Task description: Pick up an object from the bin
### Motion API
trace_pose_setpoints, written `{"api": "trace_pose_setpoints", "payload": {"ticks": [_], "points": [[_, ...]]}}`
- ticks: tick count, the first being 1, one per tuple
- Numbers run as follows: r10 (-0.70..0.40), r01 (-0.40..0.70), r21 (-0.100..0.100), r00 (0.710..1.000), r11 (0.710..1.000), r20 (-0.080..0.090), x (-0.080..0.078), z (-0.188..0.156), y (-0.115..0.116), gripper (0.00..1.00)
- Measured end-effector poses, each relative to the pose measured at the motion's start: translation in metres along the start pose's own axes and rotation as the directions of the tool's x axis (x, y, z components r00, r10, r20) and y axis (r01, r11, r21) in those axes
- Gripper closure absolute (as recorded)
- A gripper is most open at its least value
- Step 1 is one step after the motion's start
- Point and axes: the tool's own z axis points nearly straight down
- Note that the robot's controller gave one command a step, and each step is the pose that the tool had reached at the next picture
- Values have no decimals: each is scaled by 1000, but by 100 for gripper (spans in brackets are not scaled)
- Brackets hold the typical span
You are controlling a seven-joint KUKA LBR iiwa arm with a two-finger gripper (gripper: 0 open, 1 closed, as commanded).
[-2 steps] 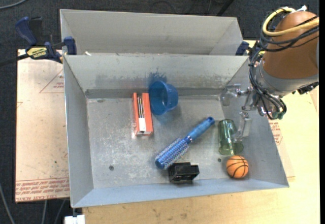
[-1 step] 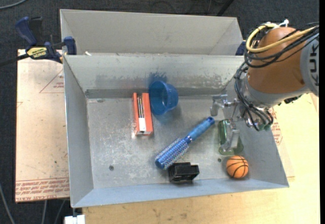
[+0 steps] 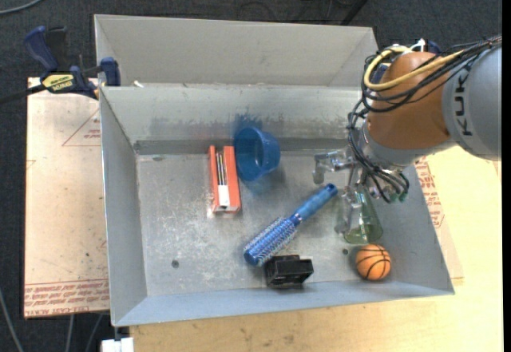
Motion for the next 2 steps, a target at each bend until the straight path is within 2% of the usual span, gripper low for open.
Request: {"api": "trace_pose_setpoints", "payload": {"ticks": [1, 2], "points": [[94, -94, 2, 996, 996, -3, 1, 43, 3, 0], [-152, 152, 0, 988, 988, 3, -12, 63, 20, 100]]}}
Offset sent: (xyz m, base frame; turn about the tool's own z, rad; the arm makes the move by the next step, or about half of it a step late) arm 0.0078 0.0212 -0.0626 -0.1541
